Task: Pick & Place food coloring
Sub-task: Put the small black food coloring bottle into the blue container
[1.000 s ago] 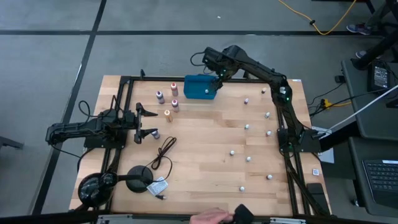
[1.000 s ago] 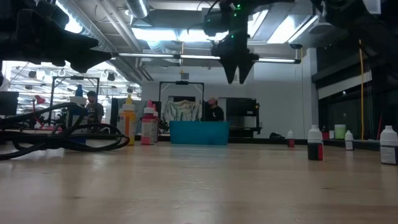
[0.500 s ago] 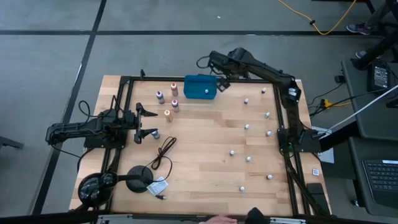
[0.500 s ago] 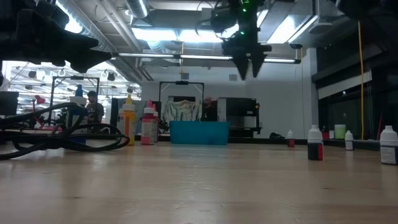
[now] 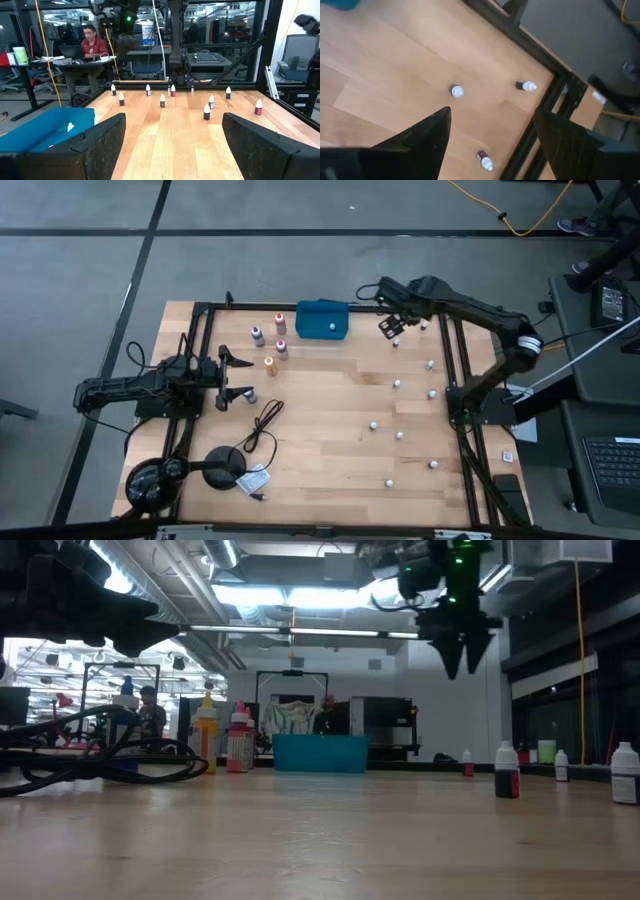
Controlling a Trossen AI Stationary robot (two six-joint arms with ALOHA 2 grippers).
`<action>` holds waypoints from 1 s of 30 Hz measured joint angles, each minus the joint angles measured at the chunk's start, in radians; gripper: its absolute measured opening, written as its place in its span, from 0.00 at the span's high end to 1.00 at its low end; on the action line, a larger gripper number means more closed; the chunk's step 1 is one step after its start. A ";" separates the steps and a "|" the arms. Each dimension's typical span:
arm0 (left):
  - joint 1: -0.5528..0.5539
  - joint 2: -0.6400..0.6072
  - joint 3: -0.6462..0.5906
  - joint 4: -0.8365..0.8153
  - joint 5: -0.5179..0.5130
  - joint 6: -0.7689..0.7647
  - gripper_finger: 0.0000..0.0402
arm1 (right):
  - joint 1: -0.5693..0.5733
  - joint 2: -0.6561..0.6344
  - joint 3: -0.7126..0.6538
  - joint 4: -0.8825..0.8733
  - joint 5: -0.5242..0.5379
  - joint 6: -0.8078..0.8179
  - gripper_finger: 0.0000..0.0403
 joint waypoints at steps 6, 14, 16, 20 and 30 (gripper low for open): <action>0.000 0.000 0.000 0.000 0.000 0.000 0.18 | -0.071 -0.107 -0.164 0.064 -0.012 0.052 0.29; 0.000 0.000 0.000 0.000 0.000 0.000 0.18 | -0.213 -0.136 -0.260 0.157 -0.062 0.077 0.29; 0.000 0.000 0.000 0.000 0.000 0.000 0.19 | -0.254 -0.135 -0.278 0.180 -0.074 0.077 0.29; 0.000 0.000 0.000 0.000 0.000 0.000 0.18 | -0.333 -0.135 -0.309 0.227 -0.098 0.098 0.29; 0.000 0.000 0.000 0.000 0.000 0.000 0.18 | -0.422 -0.077 -0.382 0.367 -0.176 0.183 0.29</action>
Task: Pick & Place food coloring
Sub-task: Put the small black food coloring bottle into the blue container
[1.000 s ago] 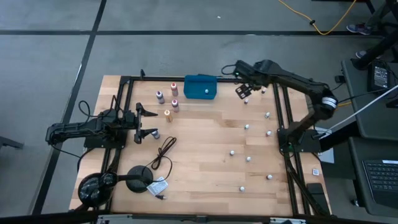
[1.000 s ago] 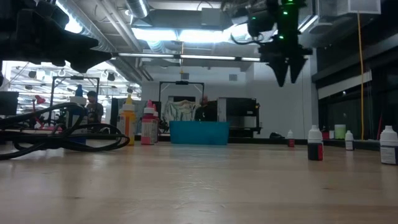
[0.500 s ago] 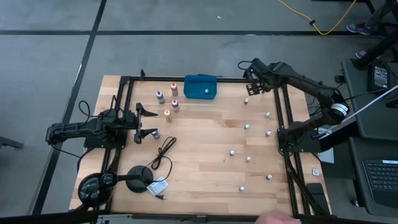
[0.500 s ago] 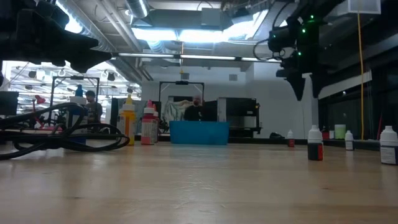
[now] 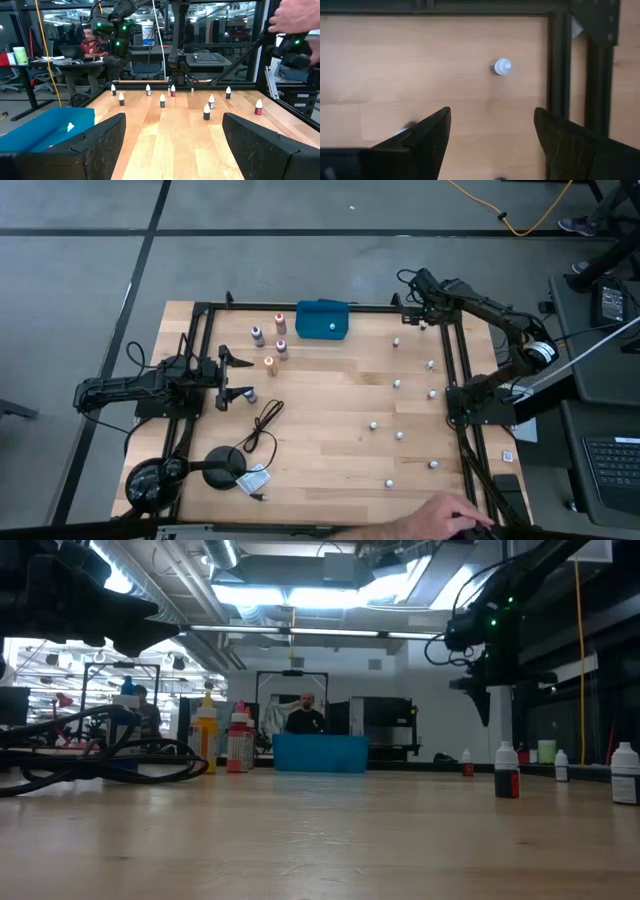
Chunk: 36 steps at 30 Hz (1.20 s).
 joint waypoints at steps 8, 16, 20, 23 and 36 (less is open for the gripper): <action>0.000 0.000 0.000 0.000 0.000 0.000 0.18 | -0.024 0.096 0.000 0.057 -0.003 0.027 0.29; 0.000 0.000 0.000 0.000 0.000 0.000 0.18 | -0.056 0.139 0.000 0.108 0.020 0.106 0.29; 0.000 0.000 0.000 0.000 0.000 0.000 0.18 | -0.060 0.166 0.000 0.129 0.023 0.144 0.29; 0.000 0.000 0.000 0.000 0.000 0.000 0.19 | -0.061 0.186 0.000 0.133 0.038 0.165 0.29; 0.000 0.000 0.000 0.000 -0.020 0.000 0.18 | -0.067 0.236 0.000 0.178 0.066 0.269 0.29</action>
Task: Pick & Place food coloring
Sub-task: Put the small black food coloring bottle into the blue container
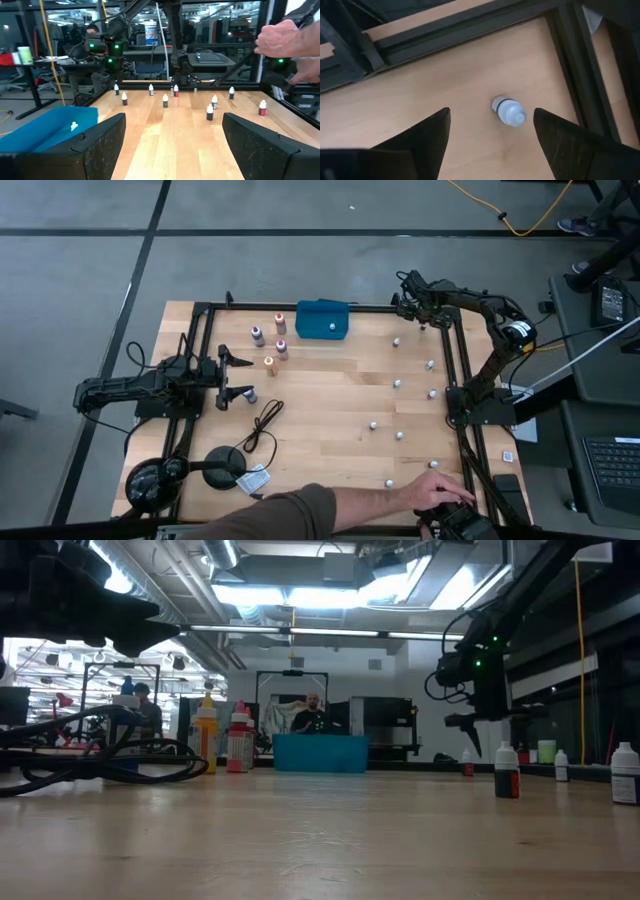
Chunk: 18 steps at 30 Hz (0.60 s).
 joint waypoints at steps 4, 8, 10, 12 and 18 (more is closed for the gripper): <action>0.000 0.000 0.000 0.000 -0.016 0.000 0.19 | -0.006 0.017 0.000 0.014 0.002 0.015 0.29; 0.000 0.000 0.000 0.000 -0.021 0.000 0.18 | -0.007 0.022 0.000 0.014 0.002 0.014 0.29; 0.000 0.000 0.000 0.000 -0.021 0.000 0.18 | -0.007 0.022 0.000 0.016 0.002 0.016 0.29; 0.000 0.000 0.000 -0.001 -0.021 0.000 0.18 | -0.007 0.022 0.000 0.018 0.002 0.017 0.29; 0.000 0.000 0.000 -0.001 -0.022 0.000 0.18 | -0.007 0.022 0.000 0.018 0.002 0.017 0.41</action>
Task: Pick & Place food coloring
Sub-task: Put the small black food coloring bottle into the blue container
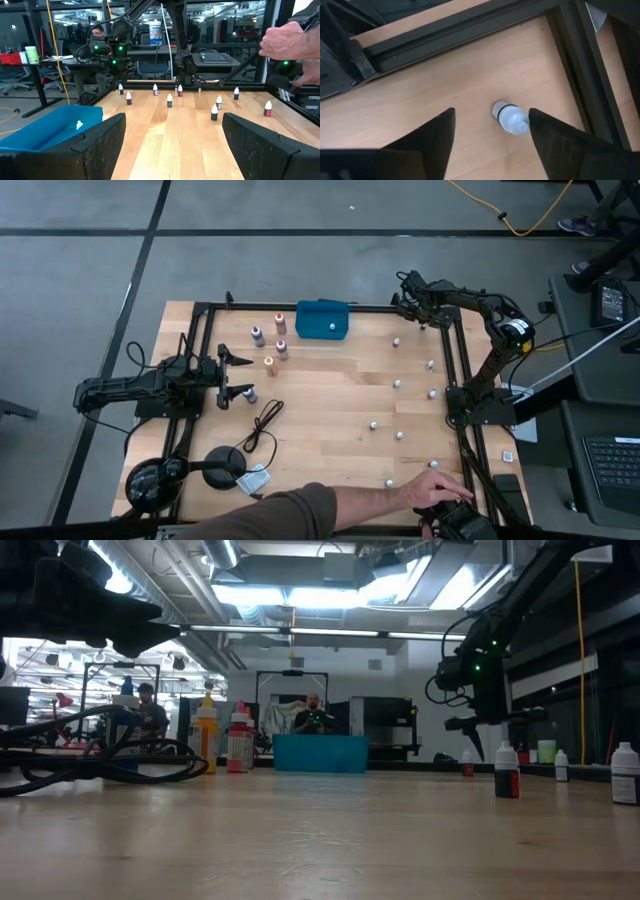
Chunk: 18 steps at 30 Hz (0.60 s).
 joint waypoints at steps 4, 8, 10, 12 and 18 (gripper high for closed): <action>0.000 0.000 0.000 0.000 0.000 0.000 0.19 | 0.000 0.000 0.000 0.000 0.000 0.000 0.52; 0.000 0.000 0.000 0.000 0.000 0.000 0.18 | 0.000 0.000 0.000 0.000 0.000 0.000 0.63; 0.000 0.000 0.000 0.000 0.000 0.000 0.18 | 0.000 0.000 0.000 0.000 0.000 0.000 0.69; 0.000 0.000 0.000 0.000 0.000 0.000 0.18 | 0.000 0.000 0.000 0.000 0.000 -0.001 0.74; 0.000 0.000 0.000 0.000 0.000 0.000 0.18 | 0.003 -0.002 0.001 0.008 -0.002 -0.035 0.86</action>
